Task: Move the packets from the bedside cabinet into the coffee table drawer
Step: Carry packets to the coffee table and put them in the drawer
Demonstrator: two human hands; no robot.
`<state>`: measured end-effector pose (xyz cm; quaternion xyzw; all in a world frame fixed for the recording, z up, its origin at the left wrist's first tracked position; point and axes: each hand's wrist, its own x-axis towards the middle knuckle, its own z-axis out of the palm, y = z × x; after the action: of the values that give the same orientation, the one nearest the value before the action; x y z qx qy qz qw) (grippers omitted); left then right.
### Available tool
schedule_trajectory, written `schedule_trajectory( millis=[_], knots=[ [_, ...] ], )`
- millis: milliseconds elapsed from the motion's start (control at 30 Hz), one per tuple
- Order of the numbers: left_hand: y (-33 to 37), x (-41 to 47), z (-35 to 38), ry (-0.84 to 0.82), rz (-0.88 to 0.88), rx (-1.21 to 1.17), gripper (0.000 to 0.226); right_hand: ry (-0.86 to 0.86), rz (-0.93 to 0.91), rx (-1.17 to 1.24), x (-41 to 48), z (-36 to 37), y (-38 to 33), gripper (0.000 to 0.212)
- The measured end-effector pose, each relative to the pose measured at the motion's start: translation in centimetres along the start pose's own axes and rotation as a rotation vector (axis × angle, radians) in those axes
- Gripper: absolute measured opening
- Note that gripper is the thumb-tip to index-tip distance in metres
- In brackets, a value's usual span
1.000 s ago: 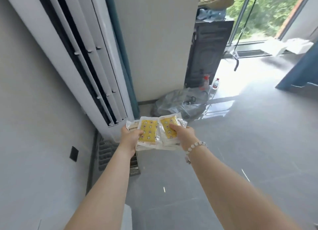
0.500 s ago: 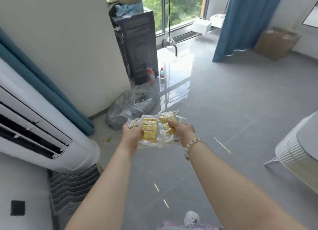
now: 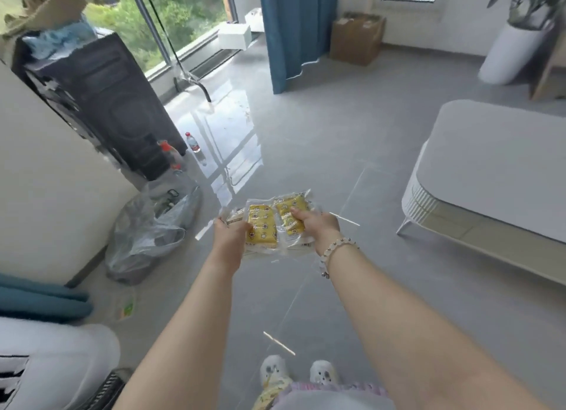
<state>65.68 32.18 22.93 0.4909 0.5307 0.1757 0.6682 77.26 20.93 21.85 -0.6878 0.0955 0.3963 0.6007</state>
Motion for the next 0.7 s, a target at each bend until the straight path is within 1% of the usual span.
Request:
schedule_trajectory(
  millis=[167,333,533,700],
  knots=[
    [0.6,1.9,5.6,-0.12,-0.059,0.106,0.061,0.144,0.046,0.078,1.9,-4.0,-1.0,0.069],
    [1.8,3.3,11.2,-0.264,-0.081,0.196,0.057,0.264,0.063,0.199,3.5,-7.5,-1.9,0.071],
    [2.5,4.8,18.1,-0.436,-0.096,0.316,0.042,0.422,0.071,0.336,4.9,-11.4,-3.4,0.072],
    [3.0,5.3,23.4,-0.585,-0.078,0.413,0.046,0.555,0.094,0.453,5.3,-14.0,-4.3,0.07]
  ],
)
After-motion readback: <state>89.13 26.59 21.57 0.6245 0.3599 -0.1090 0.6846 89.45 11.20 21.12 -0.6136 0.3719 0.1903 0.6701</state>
